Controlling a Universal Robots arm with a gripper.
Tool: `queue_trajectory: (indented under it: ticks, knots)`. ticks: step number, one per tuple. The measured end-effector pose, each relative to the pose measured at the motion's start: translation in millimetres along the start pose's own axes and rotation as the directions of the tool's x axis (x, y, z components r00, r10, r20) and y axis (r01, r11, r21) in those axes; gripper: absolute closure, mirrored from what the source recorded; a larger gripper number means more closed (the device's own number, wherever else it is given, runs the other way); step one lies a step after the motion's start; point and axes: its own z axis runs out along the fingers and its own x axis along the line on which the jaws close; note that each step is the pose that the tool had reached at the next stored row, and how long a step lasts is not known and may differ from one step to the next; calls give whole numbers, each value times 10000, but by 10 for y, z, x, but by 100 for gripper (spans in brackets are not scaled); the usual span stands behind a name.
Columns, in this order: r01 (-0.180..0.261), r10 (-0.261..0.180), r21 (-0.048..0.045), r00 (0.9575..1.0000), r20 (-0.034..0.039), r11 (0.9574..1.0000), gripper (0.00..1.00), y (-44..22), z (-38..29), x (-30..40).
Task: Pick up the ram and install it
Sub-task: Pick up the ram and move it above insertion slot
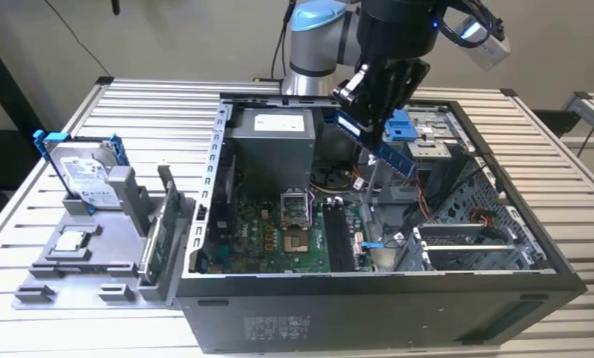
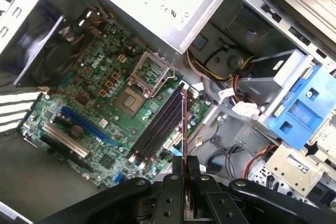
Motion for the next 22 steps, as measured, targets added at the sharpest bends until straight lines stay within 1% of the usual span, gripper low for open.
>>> queue_trajectory:
  ticks: [3,6,9,11,13,16,19,22]
  knots:
    - [-544,544,21,9985,-5,9985,86,0,1,0]
    - [-1083,1083,42,9941,-9,9941,86,0,2,0]
    - [-1627,1627,64,9867,-13,9867,86,0,3,0]
    - [-1986,1986,79,9801,-14,9800,86,0,4,0]
    - [-2337,2337,92,9723,-15,9723,86,0,5,0]
    - [-2857,2857,115,9583,-15,9582,86,0,6,0]
    - [-3374,3374,137,9414,-15,9413,86,0,8,0]
    - [-3891,3892,159,9211,-13,9210,86,0,9,0]
